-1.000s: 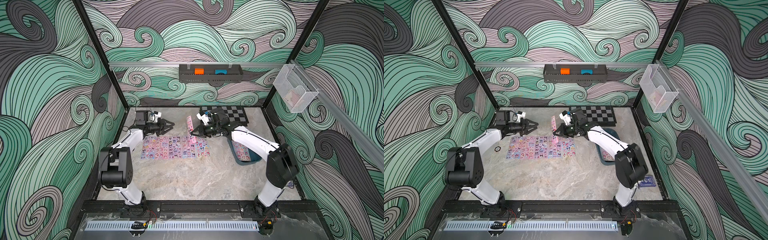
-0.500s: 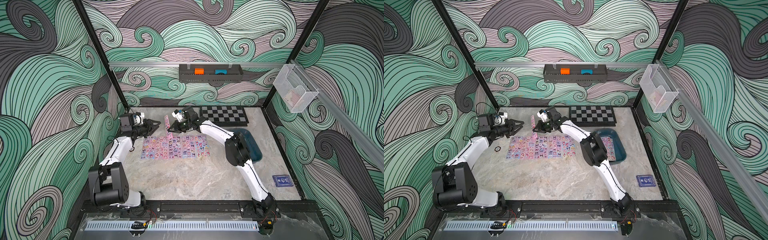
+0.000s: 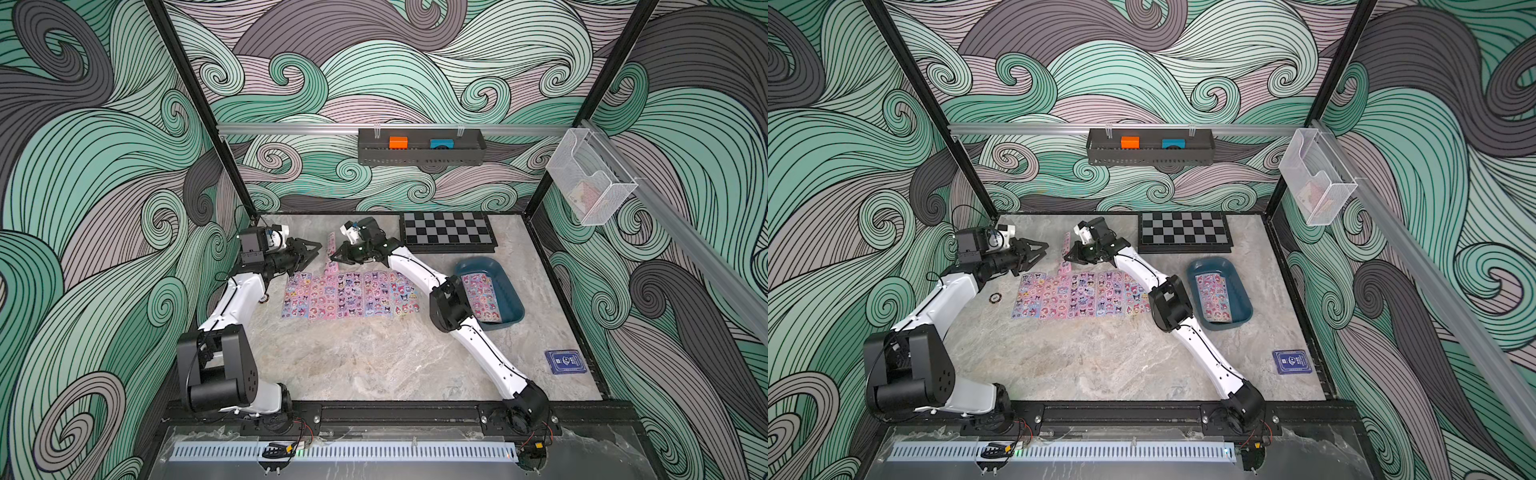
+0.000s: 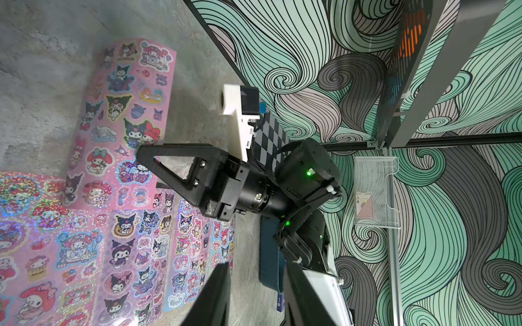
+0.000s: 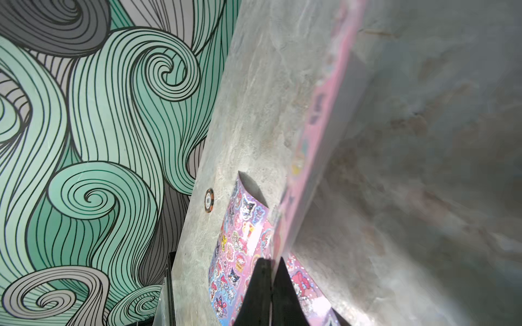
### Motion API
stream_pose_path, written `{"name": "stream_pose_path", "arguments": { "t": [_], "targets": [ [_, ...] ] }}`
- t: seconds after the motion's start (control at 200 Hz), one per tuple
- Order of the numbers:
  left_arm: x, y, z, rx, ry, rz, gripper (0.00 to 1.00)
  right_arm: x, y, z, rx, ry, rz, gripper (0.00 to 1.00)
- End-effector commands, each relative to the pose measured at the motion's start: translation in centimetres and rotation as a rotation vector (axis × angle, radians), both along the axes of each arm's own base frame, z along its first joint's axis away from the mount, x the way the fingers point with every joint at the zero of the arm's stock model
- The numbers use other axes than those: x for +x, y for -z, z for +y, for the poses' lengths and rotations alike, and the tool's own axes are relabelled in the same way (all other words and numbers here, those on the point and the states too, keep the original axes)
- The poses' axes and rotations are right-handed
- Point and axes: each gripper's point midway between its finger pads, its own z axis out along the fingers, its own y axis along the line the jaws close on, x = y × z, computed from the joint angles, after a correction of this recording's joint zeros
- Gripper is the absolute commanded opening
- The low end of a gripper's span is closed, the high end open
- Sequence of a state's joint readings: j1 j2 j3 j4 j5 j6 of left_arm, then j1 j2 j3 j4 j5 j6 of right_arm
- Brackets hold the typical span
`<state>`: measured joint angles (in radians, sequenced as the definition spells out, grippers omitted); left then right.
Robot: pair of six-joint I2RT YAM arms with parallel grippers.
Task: Take the stickers out of the storage box
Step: Place the sticker at the center of the board.
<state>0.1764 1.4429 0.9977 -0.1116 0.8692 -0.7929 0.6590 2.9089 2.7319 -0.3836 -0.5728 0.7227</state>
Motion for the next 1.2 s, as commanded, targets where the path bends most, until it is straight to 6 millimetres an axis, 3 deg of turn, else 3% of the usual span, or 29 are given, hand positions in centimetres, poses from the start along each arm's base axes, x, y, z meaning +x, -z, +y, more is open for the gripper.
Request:
{"name": "stream_pose_path", "arguments": {
  "t": [0.0,0.235,0.485,0.6,0.906,1.076,1.196],
  "targets": [
    [0.1,-0.5,0.0,0.001,0.018,-0.035,0.36,2.0,-0.4,-0.9,0.009,0.058,-0.035,0.08],
    [0.5,0.0,-0.1,-0.015,0.02,-0.028,0.36,3.3,1.7,-2.9,-0.056,0.101,-0.027,0.08],
    [0.6,0.0,-0.2,-0.018,0.025,-0.034,0.36,3.4,4.0,-3.3,-0.079,0.114,0.0,0.1],
    [0.6,0.0,-0.2,-0.015,0.024,-0.034,0.36,3.3,4.1,-3.2,-0.071,0.109,0.009,0.1],
    [0.6,0.0,-0.2,-0.018,0.027,-0.034,0.36,2.7,0.1,-2.3,-0.006,0.071,0.0,0.11],
    [0.5,-0.2,-0.3,-0.016,0.03,-0.037,0.36,1.5,-1.0,-1.9,0.006,0.031,0.017,0.12],
    [0.5,-0.2,-0.3,-0.017,0.033,-0.037,0.36,1.1,-4.3,-1.0,0.11,0.002,0.038,0.12]
  ]
}}
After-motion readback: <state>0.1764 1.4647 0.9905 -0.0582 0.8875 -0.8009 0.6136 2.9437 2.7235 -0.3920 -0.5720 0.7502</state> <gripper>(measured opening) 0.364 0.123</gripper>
